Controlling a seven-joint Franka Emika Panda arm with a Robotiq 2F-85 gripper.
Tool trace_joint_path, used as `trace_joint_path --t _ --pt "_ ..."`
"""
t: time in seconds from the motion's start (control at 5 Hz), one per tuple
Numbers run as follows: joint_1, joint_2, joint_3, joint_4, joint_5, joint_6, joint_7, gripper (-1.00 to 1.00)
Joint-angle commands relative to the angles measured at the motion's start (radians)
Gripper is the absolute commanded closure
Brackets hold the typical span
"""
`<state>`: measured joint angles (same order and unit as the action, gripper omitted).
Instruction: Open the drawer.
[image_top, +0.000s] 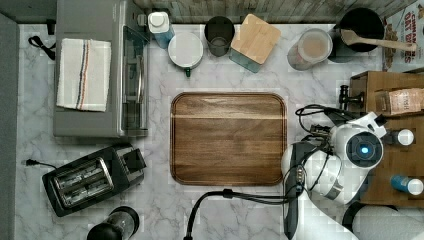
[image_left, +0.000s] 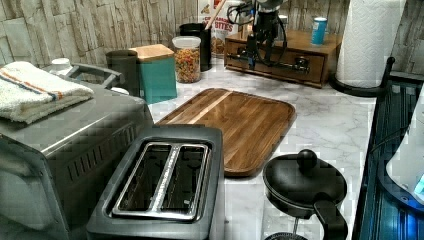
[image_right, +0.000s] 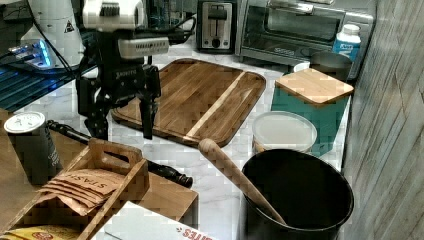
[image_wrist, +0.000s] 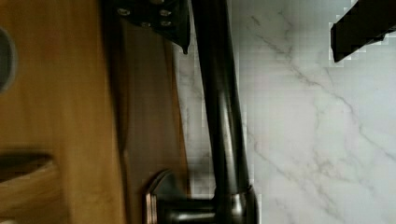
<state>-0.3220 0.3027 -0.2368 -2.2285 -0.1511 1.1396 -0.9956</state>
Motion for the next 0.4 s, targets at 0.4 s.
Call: trace_joint_path --t 0.4 --pt "-0.076 0.026 0.123 0.053 0.106 -0.011 -0.133 -1.0"
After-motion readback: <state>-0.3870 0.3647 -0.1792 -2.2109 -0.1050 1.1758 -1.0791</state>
